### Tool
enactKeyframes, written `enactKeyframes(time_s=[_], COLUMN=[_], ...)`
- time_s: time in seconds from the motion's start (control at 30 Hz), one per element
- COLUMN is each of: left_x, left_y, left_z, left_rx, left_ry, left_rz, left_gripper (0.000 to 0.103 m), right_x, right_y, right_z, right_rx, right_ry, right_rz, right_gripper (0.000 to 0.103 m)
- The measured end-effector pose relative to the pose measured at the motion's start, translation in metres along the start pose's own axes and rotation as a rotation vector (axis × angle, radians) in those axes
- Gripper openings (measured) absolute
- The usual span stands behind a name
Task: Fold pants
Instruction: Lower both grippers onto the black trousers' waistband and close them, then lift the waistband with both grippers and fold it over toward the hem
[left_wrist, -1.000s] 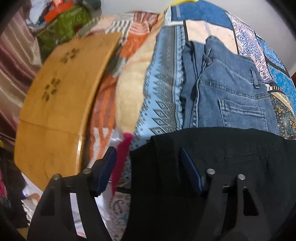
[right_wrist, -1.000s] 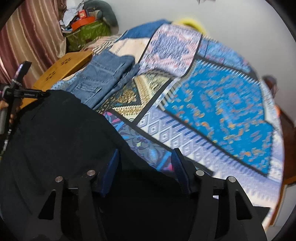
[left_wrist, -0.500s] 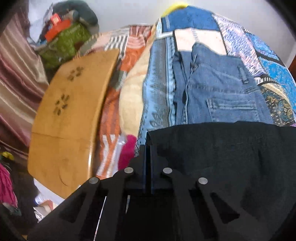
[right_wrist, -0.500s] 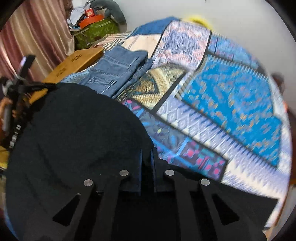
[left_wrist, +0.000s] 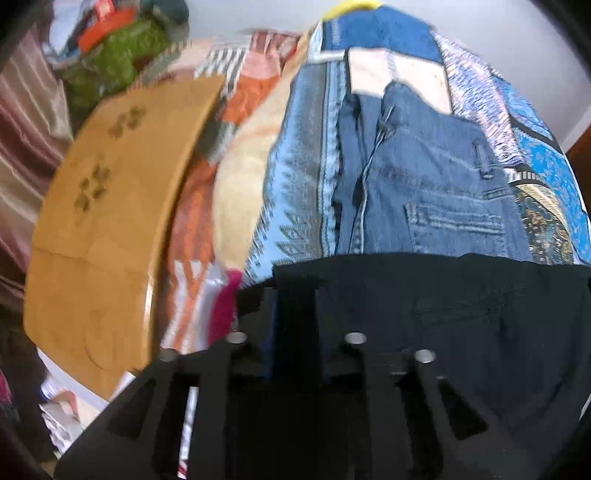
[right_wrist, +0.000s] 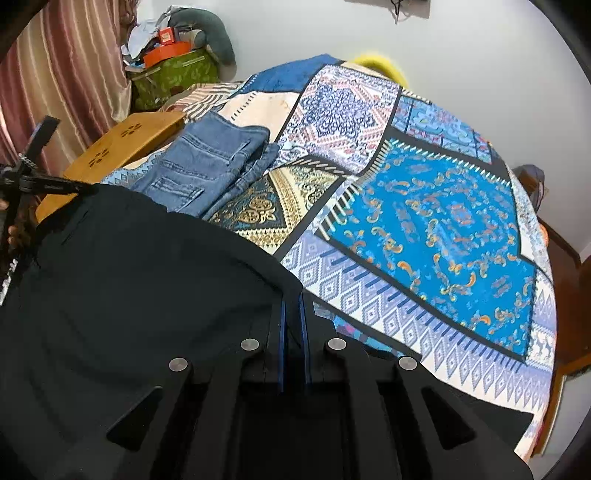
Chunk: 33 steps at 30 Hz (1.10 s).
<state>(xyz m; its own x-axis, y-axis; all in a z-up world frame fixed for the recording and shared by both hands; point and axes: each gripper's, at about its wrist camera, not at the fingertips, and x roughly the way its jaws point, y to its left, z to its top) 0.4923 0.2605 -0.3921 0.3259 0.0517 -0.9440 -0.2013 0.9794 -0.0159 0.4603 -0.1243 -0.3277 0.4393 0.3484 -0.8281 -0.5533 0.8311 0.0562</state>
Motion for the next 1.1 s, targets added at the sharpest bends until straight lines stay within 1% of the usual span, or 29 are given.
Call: enactKeyframes(time_s=[0.07, 0.13, 0.17, 0.2, 0.23, 0.27, 0.3, 0.37, 0.43, 0.53, 0.63, 0.83, 0.9, 0.97, 1.1], left_x=[0.008, 0.011, 0.011, 0.009, 0.007, 0.004, 0.000, -0.009, -0.024, -0.047, -0.076, -0.140, -0.161, -0.176, -0.197], left_y=[0.002, 0.002, -0.001, -0.004, -0.007, -0.011, -0.014, -0.017, -0.013, -0.009, -0.009, -0.008, -0.009, -0.009, -0.002], left_z=[0.000, 0.000, 0.000, 0.000, 0.000, 0.000, 0.001, 0.004, 0.009, 0.013, 0.006, -0.038, -0.059, -0.079, -0.120], left_rx=[-0.019, -0.019, -0.008, 0.011, 0.030, 0.049, 0.065, 0.082, 0.064, 0.052, 0.059, 0.098, 0.119, 0.133, 0.122], left_ry=[0.011, 0.004, -0.003, -0.011, -0.020, -0.035, -0.046, -0.074, -0.117, -0.168, -0.216, -0.298, -0.320, -0.333, -0.341], left_rz=[0.000, -0.006, 0.002, 0.002, 0.022, 0.048, 0.064, 0.098, 0.111, 0.099, 0.079, 0.051, 0.059, 0.070, 0.073], left_gripper=[0.034, 0.034, 0.027, 0.016, 0.015, 0.012, 0.004, 0.004, 0.004, 0.004, 0.004, 0.004, 0.004, 0.004, 0.004], right_x=[-0.001, 0.000, 0.002, 0.004, 0.004, 0.003, 0.003, 0.000, -0.006, -0.020, -0.038, -0.085, -0.105, -0.120, -0.143], right_y=[0.001, -0.002, -0.003, -0.003, 0.000, 0.002, 0.003, 0.003, -0.001, -0.003, 0.004, 0.020, 0.030, 0.039, 0.060], right_z=[-0.002, -0.004, -0.004, -0.005, -0.007, -0.008, -0.007, -0.003, 0.002, 0.008, 0.007, -0.011, -0.021, -0.030, -0.053], right_rx=[0.015, 0.036, 0.043, 0.041, 0.030, 0.018, 0.010, 0.014, 0.022, 0.049, 0.040, 0.026, 0.026, 0.024, 0.007], right_ry=[0.006, 0.014, 0.020, 0.021, 0.016, 0.009, 0.001, -0.018, -0.046, -0.098, -0.123, -0.167, -0.185, -0.196, -0.204], right_rz=[0.021, 0.047, 0.055, 0.056, 0.048, 0.035, 0.018, -0.002, -0.030, -0.048, -0.041, -0.024, -0.010, 0.008, 0.031], right_gripper=[0.006, 0.006, 0.006, 0.006, 0.006, 0.006, 0.006, 0.006, 0.005, 0.005, 0.005, 0.005, 0.005, 0.005, 0.005])
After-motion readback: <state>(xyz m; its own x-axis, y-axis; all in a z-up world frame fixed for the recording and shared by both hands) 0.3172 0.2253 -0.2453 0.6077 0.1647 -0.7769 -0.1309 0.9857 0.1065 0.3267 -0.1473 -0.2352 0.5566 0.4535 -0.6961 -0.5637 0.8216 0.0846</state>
